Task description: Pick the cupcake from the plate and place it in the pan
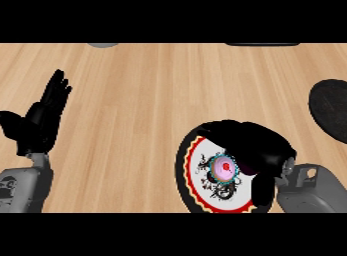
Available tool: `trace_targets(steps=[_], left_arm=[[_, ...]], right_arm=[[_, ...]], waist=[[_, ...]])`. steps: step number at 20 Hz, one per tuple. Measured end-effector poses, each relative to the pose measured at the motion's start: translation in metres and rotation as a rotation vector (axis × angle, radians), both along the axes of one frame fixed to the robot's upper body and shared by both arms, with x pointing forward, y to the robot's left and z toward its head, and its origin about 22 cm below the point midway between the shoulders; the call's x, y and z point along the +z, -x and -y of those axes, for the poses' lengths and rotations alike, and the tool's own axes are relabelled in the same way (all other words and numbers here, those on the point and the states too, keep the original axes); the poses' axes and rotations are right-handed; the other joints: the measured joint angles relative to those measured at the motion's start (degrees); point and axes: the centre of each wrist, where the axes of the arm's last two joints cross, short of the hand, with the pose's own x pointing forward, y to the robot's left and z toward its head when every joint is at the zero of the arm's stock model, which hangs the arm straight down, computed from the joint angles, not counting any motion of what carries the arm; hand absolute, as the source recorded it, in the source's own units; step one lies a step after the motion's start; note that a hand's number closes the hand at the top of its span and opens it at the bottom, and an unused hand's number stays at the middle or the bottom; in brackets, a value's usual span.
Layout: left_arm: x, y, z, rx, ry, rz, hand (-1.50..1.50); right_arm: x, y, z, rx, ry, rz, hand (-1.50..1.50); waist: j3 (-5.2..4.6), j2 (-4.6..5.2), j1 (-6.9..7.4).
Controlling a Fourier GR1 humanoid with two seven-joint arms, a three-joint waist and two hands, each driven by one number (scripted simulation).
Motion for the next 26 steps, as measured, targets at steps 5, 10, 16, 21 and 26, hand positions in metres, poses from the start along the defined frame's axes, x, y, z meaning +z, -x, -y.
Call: trace_targets(steps=[5,10,16,21,26], left_arm=[[-0.002,0.003,0.003,0.001,-0.001,-0.002,0.00],[0.000,-0.002,0.000,0.003,-0.004,0.001,0.00],[0.001,-0.002,-0.002,0.007,0.002,0.001,0.00],[0.004,0.005,-0.004,0.002,0.006,-0.003,0.00],[-0.001,0.007,-0.001,-0.003,0.003,-0.001,0.00]], right_arm=[[-0.016,-0.005,-0.004,0.008,0.019,-0.006,-1.50],[-0.027,-0.003,-0.021,0.013,0.065,-0.005,-1.50],[-0.046,-0.012,-0.016,0.019,0.104,-0.034,-1.50],[-0.061,-0.010,-0.020,0.057,0.106,-0.074,1.50],[-0.065,-0.012,-0.021,0.143,0.084,-0.046,1.50]], waist=[[0.01,0.01,0.07],[0.00,0.01,0.04],[0.00,0.03,0.04],[0.00,0.02,0.10],[-0.01,-0.03,0.10]])
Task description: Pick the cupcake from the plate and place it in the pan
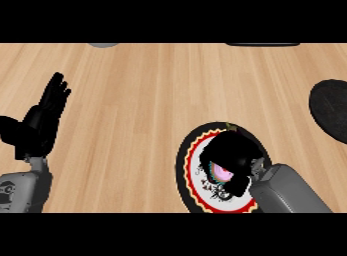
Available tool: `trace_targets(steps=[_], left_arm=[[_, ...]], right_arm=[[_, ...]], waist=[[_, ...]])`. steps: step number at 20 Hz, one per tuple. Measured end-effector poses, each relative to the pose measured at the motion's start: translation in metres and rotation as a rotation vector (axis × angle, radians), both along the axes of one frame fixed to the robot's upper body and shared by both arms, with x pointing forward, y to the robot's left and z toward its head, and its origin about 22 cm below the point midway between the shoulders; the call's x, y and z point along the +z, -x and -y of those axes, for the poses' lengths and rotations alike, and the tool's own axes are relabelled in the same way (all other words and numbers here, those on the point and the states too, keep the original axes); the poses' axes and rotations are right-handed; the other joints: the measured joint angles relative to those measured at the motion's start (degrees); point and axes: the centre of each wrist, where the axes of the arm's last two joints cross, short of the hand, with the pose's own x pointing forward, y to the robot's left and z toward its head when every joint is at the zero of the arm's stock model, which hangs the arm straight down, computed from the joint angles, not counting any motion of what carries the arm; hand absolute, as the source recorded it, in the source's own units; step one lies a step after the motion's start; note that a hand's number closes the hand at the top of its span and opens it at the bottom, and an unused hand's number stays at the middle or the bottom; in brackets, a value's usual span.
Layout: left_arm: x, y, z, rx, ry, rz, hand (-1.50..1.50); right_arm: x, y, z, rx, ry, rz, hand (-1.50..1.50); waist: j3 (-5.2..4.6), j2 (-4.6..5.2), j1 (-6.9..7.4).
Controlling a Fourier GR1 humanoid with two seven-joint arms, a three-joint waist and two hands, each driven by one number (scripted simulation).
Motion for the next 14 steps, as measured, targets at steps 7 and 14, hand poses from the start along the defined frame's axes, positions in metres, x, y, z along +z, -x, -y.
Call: trace_targets(steps=[7,14], left_arm=[[0.004,0.001,0.004,0.007,-0.001,0.000,0.00],[0.006,0.002,-0.008,0.033,-0.010,0.002,0.00]], right_arm=[[-0.003,0.001,-0.001,-0.056,-0.012,0.026,1.50],[-0.015,0.006,0.006,-0.583,-0.046,0.097,1.50]], waist=[[-0.01,-0.05,-0.10],[-0.11,-0.46,-1.31]])
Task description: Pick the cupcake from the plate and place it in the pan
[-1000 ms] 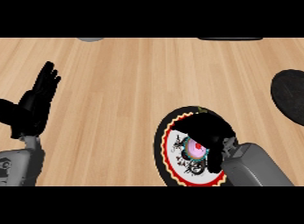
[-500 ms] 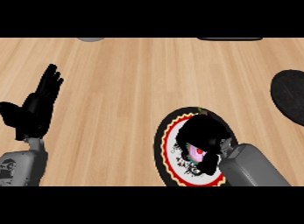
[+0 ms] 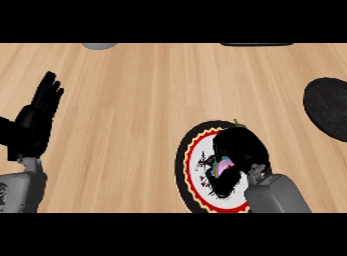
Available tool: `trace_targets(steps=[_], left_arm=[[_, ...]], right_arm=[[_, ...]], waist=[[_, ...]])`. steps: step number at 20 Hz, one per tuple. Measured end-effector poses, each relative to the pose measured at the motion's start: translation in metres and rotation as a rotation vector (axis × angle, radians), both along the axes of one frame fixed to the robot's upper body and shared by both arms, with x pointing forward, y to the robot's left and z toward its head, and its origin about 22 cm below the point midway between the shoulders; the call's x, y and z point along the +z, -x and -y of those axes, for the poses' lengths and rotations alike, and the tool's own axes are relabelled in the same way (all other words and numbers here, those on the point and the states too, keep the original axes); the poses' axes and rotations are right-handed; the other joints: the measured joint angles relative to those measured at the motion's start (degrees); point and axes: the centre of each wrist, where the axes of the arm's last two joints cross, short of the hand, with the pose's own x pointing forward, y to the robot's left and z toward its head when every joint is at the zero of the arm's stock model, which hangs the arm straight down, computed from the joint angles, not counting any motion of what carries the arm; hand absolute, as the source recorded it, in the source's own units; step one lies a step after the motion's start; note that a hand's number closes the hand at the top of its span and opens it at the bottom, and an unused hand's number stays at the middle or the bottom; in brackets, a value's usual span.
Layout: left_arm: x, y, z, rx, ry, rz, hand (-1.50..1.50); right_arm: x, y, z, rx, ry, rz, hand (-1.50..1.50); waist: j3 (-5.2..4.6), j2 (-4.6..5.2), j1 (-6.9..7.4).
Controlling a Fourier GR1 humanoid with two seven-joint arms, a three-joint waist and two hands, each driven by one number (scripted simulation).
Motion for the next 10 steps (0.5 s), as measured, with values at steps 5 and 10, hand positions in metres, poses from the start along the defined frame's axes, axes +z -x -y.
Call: trace_targets(steps=[5,10], left_arm=[[-0.004,0.000,0.001,-0.002,0.007,-0.002,0.00],[-0.003,0.000,0.003,-0.012,0.013,-0.007,0.00]], right_arm=[[0.030,0.009,-0.007,-0.227,-0.008,0.268,1.50],[0.066,0.024,-0.006,-0.362,-0.067,0.497,1.50]], waist=[[0.08,0.07,0.02],[0.10,0.15,0.37]])
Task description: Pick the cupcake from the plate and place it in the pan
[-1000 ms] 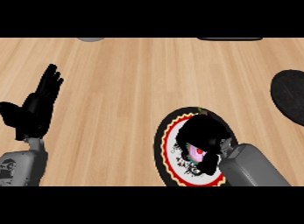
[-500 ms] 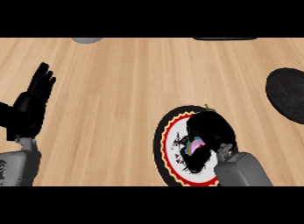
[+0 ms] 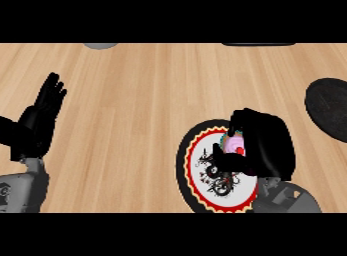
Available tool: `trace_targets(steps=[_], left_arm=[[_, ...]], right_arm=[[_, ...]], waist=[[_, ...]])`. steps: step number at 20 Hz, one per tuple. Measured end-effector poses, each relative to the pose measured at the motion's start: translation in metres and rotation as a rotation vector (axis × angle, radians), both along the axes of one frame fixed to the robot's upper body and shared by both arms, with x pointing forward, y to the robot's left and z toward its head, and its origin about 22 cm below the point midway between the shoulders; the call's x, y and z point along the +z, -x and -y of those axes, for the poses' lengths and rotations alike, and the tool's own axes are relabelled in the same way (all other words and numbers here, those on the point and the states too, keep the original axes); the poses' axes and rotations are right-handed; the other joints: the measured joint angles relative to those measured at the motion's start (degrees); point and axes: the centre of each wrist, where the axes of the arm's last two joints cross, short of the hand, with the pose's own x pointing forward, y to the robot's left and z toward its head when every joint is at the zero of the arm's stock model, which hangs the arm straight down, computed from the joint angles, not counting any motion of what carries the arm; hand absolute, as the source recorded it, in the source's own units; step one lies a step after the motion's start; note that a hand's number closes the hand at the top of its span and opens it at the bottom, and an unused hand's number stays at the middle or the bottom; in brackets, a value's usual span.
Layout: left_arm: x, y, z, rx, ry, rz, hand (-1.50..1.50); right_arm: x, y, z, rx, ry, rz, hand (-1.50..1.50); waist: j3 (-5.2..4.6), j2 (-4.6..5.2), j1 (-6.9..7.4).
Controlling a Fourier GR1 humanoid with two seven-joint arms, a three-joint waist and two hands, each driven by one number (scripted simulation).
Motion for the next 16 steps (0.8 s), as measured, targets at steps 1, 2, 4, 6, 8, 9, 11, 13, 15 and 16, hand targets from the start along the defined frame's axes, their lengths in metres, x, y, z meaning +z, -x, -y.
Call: trace_targets(steps=[1,2,4,6,8,9,11,13,15,16], left_arm=[[0.002,0.000,0.000,0.002,-0.002,0.001,0.00],[0.002,0.001,-0.001,-0.001,0.002,0.000,0.00],[0.002,-0.003,0.002,-0.001,-0.003,0.006,0.00],[-0.001,-0.002,0.001,-0.003,-0.003,0.012,0.00],[-0.005,-0.004,0.004,-0.004,-0.004,0.007,0.00],[-0.006,-0.004,0.002,-0.003,-0.004,0.006,0.00],[-0.009,-0.005,0.002,-0.005,-0.002,0.008,0.00],[-0.007,-0.006,0.001,-0.004,-0.003,0.004,0.00],[-0.005,-0.005,0.003,-0.010,0.000,0.007,0.00],[-0.003,-0.006,0.005,-0.008,0.001,0.010,0.00]], right_arm=[[0.010,0.004,0.005,-0.021,-0.018,0.036,1.50],[0.016,0.006,0.008,-0.047,-0.024,0.066,1.50],[0.024,0.006,0.016,-0.092,-0.040,0.122,1.50],[0.037,0.002,0.029,-0.128,-0.075,0.169,1.50],[0.045,0.000,0.042,-0.155,-0.136,0.212,1.50],[0.047,-0.004,0.053,-0.172,-0.155,0.227,1.50],[0.050,-0.009,0.067,-0.200,-0.235,0.263,1.50],[0.050,-0.015,0.091,-0.232,-0.286,0.291,1.50],[0.048,-0.022,0.118,-0.256,-0.319,0.311,1.50],[0.050,-0.026,0.132,-0.268,-0.312,0.315,1.50]], waist=[[0.01,-0.01,0.01],[0.01,0.02,0.08],[0.01,0.13,0.19],[0.02,0.21,0.36],[0.03,0.28,0.35],[0.02,0.31,0.42],[0.05,0.38,0.52],[0.06,0.39,0.57],[0.07,0.40,0.68],[0.07,0.41,0.70]])
